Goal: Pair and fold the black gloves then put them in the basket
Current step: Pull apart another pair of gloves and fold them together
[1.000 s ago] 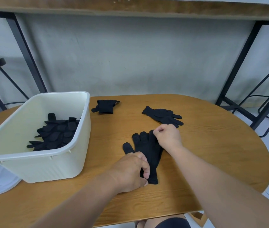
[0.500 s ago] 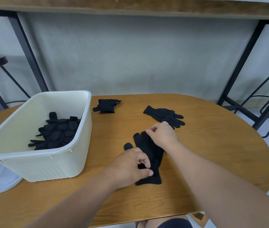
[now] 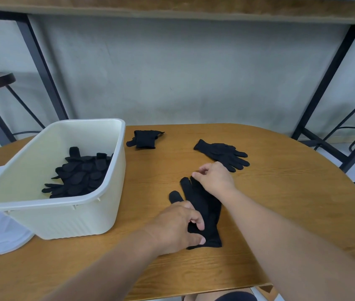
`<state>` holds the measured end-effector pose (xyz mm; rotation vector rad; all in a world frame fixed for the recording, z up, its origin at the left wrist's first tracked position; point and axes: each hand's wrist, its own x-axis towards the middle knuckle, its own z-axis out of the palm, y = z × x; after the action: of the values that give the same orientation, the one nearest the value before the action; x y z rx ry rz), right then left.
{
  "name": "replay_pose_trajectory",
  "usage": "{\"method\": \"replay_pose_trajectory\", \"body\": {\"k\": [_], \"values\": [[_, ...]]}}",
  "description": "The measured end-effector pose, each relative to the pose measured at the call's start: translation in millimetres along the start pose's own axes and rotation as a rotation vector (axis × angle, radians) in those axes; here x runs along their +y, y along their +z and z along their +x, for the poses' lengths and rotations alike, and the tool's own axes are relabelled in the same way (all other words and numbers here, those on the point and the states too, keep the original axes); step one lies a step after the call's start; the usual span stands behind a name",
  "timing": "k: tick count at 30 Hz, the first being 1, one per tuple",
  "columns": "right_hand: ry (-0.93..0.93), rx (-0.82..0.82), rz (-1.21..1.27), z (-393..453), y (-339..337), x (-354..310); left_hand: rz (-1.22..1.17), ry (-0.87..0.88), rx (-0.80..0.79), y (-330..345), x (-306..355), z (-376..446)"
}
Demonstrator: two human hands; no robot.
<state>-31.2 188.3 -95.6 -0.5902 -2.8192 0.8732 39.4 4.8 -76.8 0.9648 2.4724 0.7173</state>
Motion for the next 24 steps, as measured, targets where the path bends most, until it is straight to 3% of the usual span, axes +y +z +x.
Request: {"method": "replay_pose_trajectory", "body": {"k": [4, 9, 18, 24], "values": [[-0.028, -0.073, -0.049, 2.1, 1.6, -9.0, 0.015, 0.008, -0.014, 0.8, -0.2, -0.4], [-0.038, 0.024, -0.022, 0.1, 0.8, -8.5, 0.012, 0.012, -0.012, 2.0, -1.3, -0.2], [0.012, -0.139, -0.043, -2.6, -5.8, -9.5, 0.011, 0.015, -0.002, 3.5, -1.4, -1.8], [-0.006, 0.109, 0.102, -10.4, -7.0, -5.2, 0.021, 0.037, -0.001, 4.4, -1.2, -6.0]]}}
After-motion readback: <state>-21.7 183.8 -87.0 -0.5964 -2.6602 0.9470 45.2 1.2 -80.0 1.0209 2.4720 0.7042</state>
